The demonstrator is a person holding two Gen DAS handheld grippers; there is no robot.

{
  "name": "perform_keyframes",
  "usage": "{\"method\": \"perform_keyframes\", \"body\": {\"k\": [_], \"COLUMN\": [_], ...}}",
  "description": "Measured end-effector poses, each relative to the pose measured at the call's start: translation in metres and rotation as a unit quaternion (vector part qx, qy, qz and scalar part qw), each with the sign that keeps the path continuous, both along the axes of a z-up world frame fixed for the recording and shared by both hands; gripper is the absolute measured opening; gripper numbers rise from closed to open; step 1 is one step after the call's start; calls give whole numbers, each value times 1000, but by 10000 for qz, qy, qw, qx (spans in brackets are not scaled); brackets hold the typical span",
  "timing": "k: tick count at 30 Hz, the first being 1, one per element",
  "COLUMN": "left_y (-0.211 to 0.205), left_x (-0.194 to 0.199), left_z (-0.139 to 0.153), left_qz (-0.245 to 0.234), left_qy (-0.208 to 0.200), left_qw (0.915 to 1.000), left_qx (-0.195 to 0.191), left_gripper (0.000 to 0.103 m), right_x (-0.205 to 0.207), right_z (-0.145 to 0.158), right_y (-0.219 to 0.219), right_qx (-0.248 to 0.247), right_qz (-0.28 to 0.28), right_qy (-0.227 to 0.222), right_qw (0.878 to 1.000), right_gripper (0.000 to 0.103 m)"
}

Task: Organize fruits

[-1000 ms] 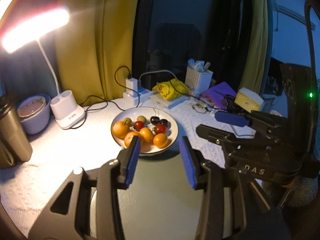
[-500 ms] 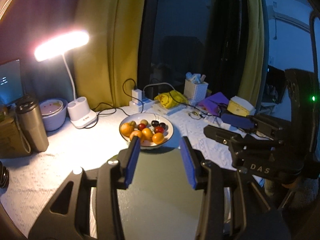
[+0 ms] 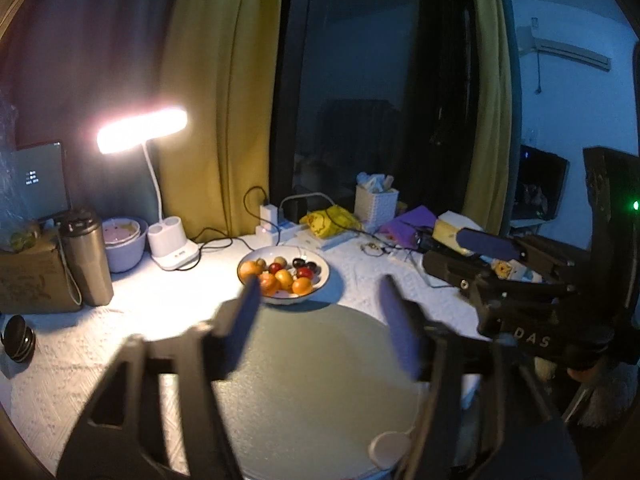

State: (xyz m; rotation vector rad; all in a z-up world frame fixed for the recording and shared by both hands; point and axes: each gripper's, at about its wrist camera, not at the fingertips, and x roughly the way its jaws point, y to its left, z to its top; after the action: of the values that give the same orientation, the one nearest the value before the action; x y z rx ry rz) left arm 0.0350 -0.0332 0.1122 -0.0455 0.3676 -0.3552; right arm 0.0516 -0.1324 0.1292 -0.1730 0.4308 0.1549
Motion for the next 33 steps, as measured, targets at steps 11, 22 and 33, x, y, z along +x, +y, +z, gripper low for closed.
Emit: {"method": "perform_keyframes", "body": {"k": [11,22,33], "left_y": [-9,-11,-14], "left_x": [-41,-51,-54], "left_z": [19,24,24], "left_qz": [153,292,277], "left_qy": [-242,-293,-356], "left_qw": [9995,9990,9986], "left_qx": [100,186,259], "left_gripper": [91,91,91], "right_x": [-45,-55,-55], "right_z": [20,28,27], "right_y": [-5,-9,-9], "right_qx": [89,147,154], "right_qz": [-6,-10,-14], "right_qy": [-398,-493,-479], "right_qw": [9992,9987,9987], "right_gripper": [60,62,63]}}
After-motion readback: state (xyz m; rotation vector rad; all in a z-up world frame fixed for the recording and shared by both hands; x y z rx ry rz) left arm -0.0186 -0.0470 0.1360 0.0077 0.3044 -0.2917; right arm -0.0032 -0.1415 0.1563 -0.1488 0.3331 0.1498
